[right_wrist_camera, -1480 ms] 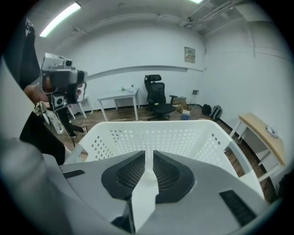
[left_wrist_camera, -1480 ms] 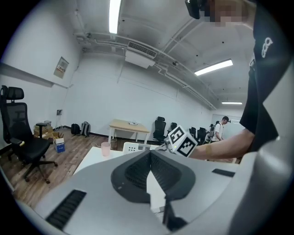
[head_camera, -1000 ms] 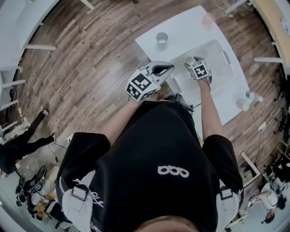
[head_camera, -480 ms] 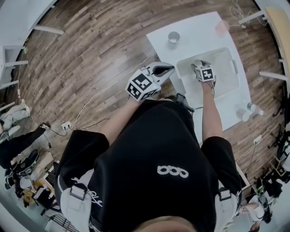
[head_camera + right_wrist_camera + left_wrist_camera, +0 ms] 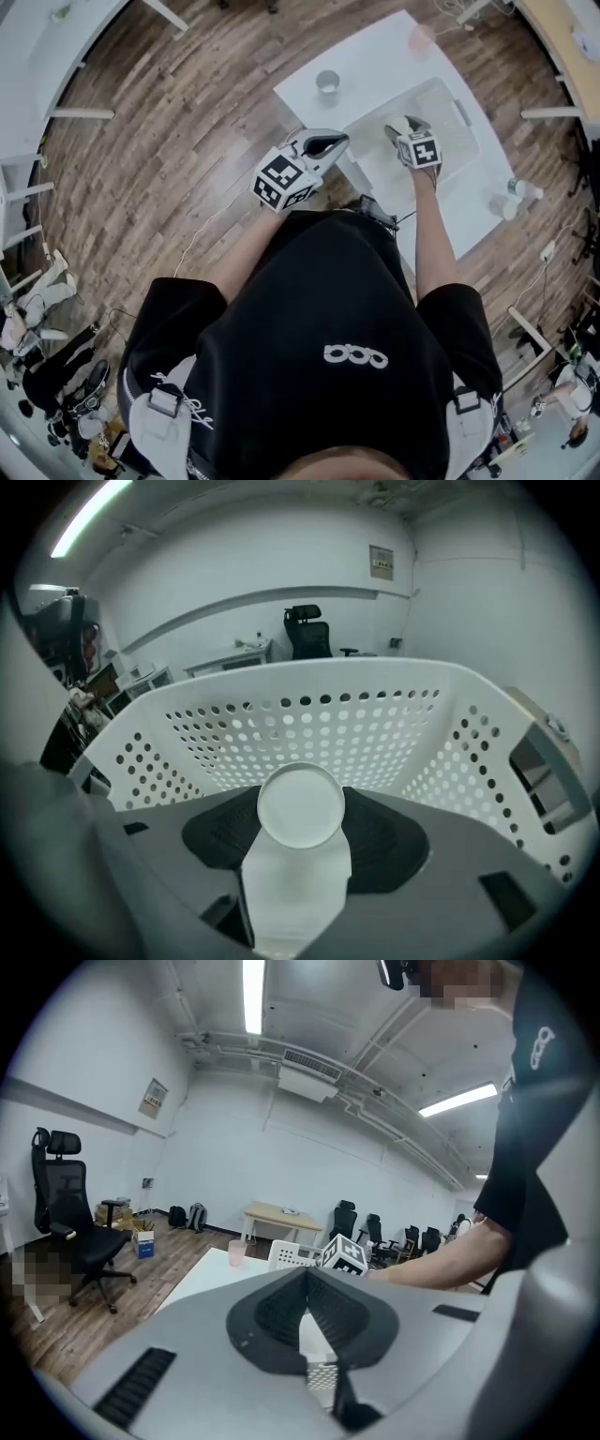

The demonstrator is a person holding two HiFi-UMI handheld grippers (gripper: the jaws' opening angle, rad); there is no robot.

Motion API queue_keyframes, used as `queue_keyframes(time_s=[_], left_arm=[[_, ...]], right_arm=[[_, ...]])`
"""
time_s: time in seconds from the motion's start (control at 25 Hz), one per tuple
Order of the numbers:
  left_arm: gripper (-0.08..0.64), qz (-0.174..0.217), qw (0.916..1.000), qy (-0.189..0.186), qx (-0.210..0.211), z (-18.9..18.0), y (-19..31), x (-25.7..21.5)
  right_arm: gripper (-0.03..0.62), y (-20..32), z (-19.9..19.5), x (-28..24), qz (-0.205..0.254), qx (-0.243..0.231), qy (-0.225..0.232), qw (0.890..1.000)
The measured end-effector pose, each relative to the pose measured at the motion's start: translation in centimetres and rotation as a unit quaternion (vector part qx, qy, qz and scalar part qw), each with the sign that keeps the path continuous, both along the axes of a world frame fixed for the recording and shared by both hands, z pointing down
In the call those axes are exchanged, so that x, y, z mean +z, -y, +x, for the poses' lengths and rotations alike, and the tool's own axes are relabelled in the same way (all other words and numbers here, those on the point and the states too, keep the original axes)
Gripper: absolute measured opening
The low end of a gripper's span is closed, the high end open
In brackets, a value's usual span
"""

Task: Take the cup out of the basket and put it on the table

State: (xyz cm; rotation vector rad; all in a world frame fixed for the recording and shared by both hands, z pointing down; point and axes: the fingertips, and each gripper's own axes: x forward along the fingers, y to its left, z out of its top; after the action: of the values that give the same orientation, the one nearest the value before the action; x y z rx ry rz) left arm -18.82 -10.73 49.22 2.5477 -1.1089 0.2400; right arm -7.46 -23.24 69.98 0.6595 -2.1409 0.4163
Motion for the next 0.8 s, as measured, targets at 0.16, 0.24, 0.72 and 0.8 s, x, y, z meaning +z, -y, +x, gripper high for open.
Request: queue_keyframes(time_s=[0.16,0.24,0.72,0.8], left_arm=[[0.009,0.008,0.9994,0.002,0.033,1.4,1.2,-0.6],[0.009,0.014,0.9988,0.004,0.048,2.0,1.7,-0.8],[0.009,0.04,0.9841,0.006,0.173,7.4,4.7,-2.7],[0.009,0.04,0.9823,0.007,0.183,8.3,4.7,-3.0]], right_arm=[[0.275,-0.7,1.3,-4.5,0.034,0.033,0.036,0.998],[0.275,-1.4,1.8,-7.0,0.055,0.049,0.055,0.996],[0.275,-5.9,7.8,-20.0,0.184,0.181,0.127,0.958],[0.275,-6.5,8.8,-20.7,0.19,0.192,0.129,0.954]])
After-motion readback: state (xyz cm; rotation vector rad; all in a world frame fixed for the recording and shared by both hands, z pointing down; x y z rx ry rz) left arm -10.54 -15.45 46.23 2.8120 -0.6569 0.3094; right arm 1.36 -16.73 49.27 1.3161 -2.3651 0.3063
